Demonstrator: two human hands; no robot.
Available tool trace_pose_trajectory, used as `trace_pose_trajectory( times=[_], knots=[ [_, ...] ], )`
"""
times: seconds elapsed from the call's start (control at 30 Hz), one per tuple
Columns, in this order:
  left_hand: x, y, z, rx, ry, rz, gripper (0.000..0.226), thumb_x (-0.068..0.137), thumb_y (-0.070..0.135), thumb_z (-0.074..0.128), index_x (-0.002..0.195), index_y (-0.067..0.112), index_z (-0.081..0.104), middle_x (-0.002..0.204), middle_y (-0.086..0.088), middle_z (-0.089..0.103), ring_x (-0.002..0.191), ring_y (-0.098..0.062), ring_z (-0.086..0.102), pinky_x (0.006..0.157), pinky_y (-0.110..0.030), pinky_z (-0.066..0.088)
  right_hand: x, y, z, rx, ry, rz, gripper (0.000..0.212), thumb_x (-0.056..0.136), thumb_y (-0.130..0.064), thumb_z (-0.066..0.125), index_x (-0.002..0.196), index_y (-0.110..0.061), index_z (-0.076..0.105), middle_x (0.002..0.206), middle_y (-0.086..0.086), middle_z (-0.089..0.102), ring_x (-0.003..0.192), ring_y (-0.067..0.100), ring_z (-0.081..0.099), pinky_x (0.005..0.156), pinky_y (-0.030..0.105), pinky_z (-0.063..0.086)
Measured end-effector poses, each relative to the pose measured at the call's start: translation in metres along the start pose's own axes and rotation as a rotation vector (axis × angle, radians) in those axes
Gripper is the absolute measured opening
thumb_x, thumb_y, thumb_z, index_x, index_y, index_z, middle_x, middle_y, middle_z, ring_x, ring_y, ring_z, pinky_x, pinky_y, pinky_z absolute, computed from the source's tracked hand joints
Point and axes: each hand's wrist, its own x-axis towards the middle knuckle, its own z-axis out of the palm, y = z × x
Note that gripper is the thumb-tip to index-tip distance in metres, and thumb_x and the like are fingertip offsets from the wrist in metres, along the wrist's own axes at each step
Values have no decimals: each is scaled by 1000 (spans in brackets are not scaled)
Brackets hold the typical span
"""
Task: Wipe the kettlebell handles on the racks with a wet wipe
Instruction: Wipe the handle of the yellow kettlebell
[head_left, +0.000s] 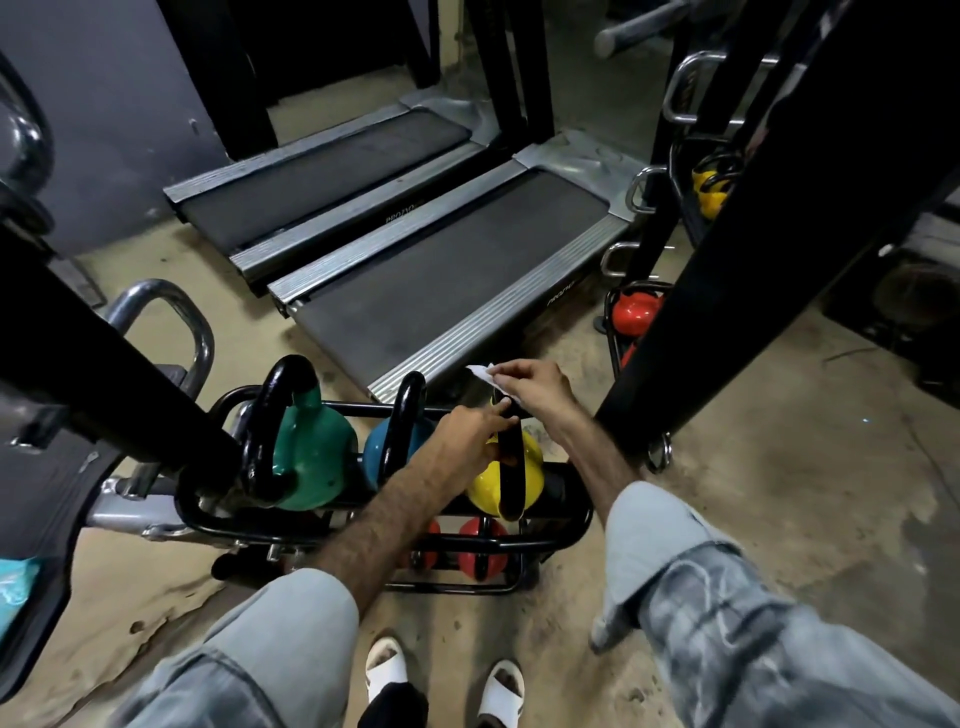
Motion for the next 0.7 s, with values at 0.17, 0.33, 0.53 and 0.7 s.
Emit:
trace_pose_trajectory(
  times=[0.17,0.33,0.53,0.7],
  knots=[
    [0,1,0,-1,-5,-20,49,82,16,69,129,21,57,147,3,41,121,-22,54,98,-38,46,19,3,-1,-202,36,54,18,91,-28,60,99,-25,75,103,-6,73,92,9,62,61,17,42],
    [-4,-1,6,-56,59,18,43,82,15,68,125,20,61,142,4,48,117,-25,57,93,-39,48,1,1,-9,-428,-58,-103,18,88,-21,59,92,-26,77,97,-8,73,95,8,65,83,24,52],
    [-10,-10,11,-42,84,144,34,84,14,66,118,18,63,126,0,58,101,-22,63,82,-40,53,25,-58,10,-1110,-483,-170,28,84,-15,50,91,-23,77,105,-1,72,92,16,64,84,29,53],
    [-12,-10,13,-15,72,179,51,88,20,63,137,15,47,150,-4,35,128,-22,47,104,-35,43,40,-77,26,-1565,-655,-267,34,93,-26,46,119,-20,66,124,4,65,109,22,61,82,31,46]
  ],
)
